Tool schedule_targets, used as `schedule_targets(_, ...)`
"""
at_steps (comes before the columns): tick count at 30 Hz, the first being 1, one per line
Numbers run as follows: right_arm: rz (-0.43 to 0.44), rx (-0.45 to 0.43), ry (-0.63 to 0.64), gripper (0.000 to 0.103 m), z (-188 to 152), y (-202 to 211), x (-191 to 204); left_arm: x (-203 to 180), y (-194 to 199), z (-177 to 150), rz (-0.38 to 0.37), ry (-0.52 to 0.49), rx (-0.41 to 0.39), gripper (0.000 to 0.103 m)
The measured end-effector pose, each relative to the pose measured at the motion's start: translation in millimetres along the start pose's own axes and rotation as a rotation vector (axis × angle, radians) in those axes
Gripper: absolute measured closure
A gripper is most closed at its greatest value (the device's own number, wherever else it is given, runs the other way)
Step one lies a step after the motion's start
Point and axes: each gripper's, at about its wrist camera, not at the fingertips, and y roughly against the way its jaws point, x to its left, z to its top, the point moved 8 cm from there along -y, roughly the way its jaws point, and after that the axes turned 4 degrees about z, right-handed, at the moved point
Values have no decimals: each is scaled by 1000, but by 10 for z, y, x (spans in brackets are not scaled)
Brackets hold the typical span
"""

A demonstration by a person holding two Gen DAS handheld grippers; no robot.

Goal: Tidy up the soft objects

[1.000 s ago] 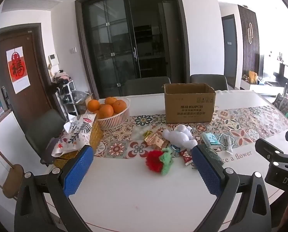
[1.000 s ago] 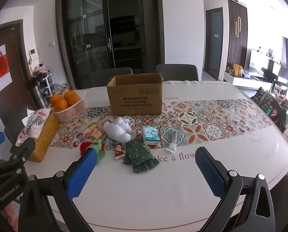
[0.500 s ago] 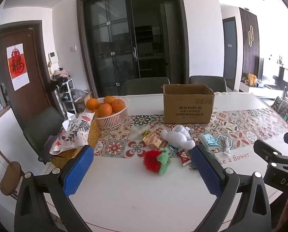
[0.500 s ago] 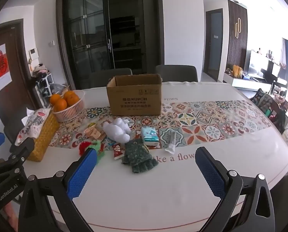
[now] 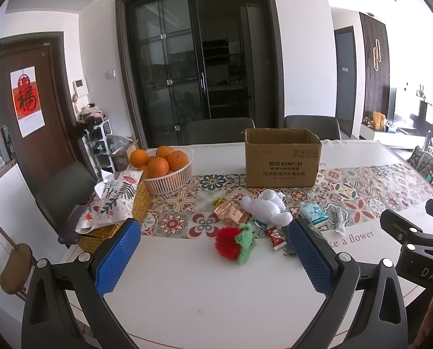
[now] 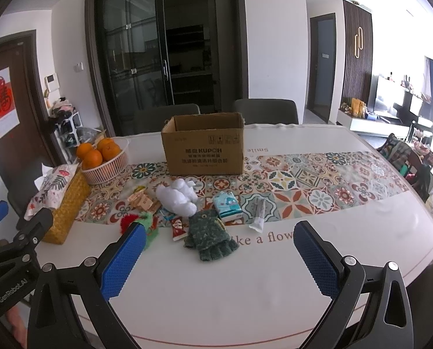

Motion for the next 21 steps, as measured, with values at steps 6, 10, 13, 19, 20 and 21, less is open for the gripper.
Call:
schedule_targets(6,4,-7,2,0,2,18,11,6,7,8,3,-1,-5,0)
schedule_targets(10,7,-12,3,0,13,28,7,10,20,20,4,0,-8,0)
schedule_targets(13,5,-15,5,0,12,28,16,14,22,26,5,0,-10,0)
schedule_targets(19,4,-13,4,0,12,27,16,17,33,39,0,1,-9,0)
schedule_targets(20,5,-12,3,0,13,32,13,22,38,44,-1,0,-10,0)
schedule_targets(21,4,-12,2,0,15,35,9,21,38,44,0,0,-10,0)
